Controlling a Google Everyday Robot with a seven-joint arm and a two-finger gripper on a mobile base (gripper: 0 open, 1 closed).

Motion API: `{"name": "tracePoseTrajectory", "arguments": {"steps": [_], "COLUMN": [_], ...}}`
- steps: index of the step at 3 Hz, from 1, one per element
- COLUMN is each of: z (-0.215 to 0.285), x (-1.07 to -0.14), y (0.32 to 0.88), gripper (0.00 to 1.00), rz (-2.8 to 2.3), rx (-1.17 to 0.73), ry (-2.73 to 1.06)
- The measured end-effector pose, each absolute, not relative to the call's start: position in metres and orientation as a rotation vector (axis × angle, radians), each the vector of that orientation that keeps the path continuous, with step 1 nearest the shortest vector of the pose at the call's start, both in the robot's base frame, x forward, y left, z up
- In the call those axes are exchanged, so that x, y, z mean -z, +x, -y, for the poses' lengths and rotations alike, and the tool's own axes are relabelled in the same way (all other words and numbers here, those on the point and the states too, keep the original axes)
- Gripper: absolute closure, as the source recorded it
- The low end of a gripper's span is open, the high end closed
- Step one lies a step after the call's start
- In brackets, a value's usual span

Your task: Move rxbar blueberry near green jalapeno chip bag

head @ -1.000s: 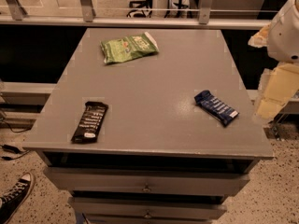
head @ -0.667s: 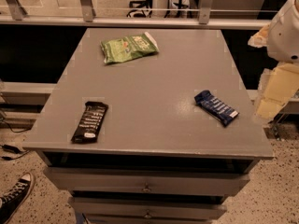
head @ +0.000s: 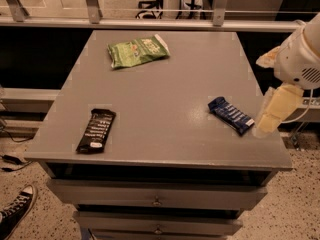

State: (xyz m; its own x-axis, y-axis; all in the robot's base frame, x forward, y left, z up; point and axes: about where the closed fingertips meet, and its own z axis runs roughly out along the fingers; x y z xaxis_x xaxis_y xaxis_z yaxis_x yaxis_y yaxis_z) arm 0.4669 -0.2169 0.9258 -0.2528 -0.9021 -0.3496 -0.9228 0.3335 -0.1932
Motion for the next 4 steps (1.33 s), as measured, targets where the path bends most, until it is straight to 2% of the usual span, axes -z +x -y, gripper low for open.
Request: {"name": "tracePoseTrajectory", "arguments": {"steps": [2, 4], "z": [0.201, 0.194], "x": [-0.877, -0.845], "y": [0.499, 0.510], "gripper": [0.00, 0.00], "rz": [-2.192, -2.143], "rx": [-0.253, -0.293], "ry": [-1.517, -1.481]}}
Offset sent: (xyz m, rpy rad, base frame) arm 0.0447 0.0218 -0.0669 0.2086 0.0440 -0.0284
